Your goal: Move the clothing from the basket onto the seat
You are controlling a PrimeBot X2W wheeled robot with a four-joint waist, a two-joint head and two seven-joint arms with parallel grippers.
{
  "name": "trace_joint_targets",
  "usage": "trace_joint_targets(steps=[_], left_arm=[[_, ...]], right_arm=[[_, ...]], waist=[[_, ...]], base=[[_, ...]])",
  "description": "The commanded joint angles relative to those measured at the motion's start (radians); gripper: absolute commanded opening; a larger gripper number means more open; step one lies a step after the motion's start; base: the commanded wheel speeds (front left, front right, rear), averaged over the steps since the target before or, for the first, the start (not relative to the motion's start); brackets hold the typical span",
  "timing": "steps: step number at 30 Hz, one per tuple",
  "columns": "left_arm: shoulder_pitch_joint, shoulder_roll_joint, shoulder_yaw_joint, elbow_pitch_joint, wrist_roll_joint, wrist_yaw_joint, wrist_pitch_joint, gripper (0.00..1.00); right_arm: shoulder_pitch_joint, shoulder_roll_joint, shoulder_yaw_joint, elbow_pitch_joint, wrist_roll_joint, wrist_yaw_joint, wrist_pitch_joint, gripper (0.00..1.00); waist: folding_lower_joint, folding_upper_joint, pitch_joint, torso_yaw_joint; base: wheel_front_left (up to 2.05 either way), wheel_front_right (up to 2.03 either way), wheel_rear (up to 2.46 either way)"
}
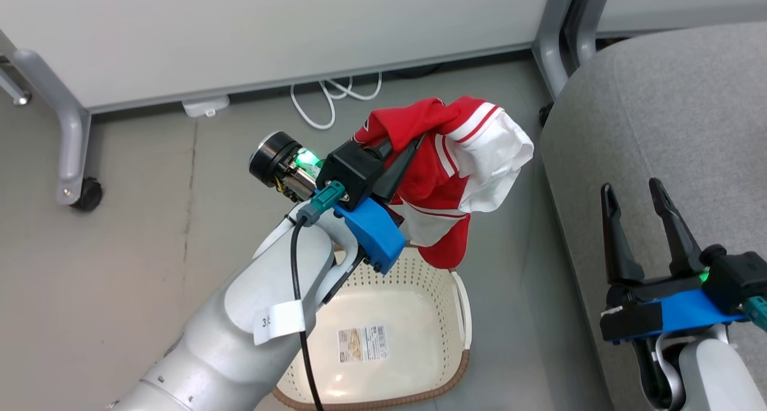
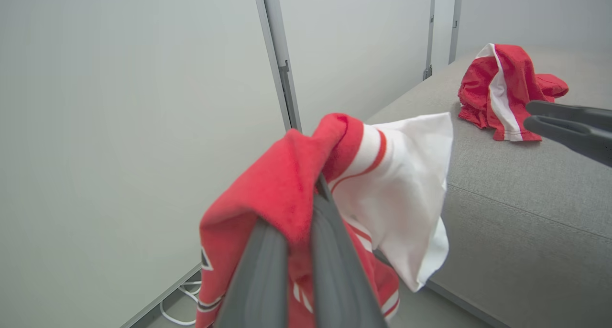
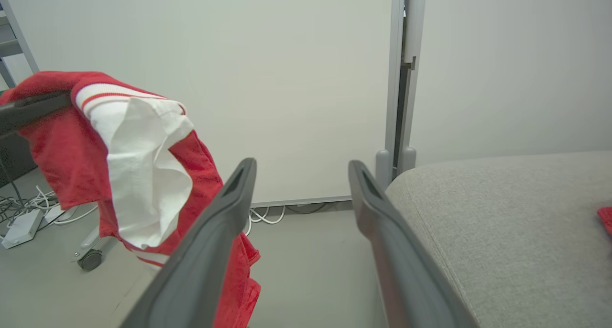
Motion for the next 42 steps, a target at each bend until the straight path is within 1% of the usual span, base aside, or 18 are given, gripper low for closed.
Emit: trace_joint_targets(steps=[1, 8, 17, 23, 31, 37, 42], left_arm=[[0.012, 0.007, 0.011, -0.009, 0.007, -0.002, -0.005, 0.00], [0.017, 0.004, 0.028, -0.031, 0.013, -0.002, -0.005, 0.00], [0.035, 0.001, 0.027, -0.056, 0.004, -0.002, -0.005, 0.00], [0.042, 0.000, 0.020, -0.059, -0.007, -0.002, -0.005, 0.00], [0.053, 0.006, 0.017, -0.058, -0.012, -0.002, -0.005, 0.00], [0.049, 0.003, 0.019, -0.061, -0.013, -0.002, -0.005, 0.00], [0.042, 0.001, 0.019, -0.062, -0.008, -0.002, -0.005, 0.00]], right_arm=[[0.024, 0.004, -0.003, 0.003, -0.003, 0.000, -0.003, 1.00], [0.062, 0.012, -0.007, 0.010, -0.005, 0.000, -0.003, 1.00], [0.119, 0.021, -0.016, 0.023, -0.010, 0.000, -0.003, 1.00], [0.142, 0.025, -0.014, 0.021, -0.012, 0.000, -0.003, 1.00], [0.146, 0.029, -0.005, 0.015, -0.014, 0.000, -0.003, 1.00], [0.129, 0.027, 0.035, 0.006, -0.011, 0.000, -0.003, 1.00], [0.102, 0.016, 0.101, -0.003, -0.003, 0.000, -0.003, 1.00]], waist=[[0.0002, -0.0001, -0.031, 0.001], [0.0002, -0.0001, -0.085, 0.006], [0.0002, -0.0001, -0.159, 0.016], [0.0002, -0.0001, -0.185, 0.025], [0.0002, -0.0001, -0.194, 0.030], [0.0002, -0.0001, -0.188, 0.034], [0.0002, -0.0001, -0.176, 0.035]], base=[[0.00, 0.00, 0.00], [0.00, 0.00, 0.00], [0.00, 0.00, 0.00], [0.00, 0.00, 0.00], [0.00, 0.00, 0.00], [0.00, 0.00, 0.00], [0.00, 0.00, 0.00]])
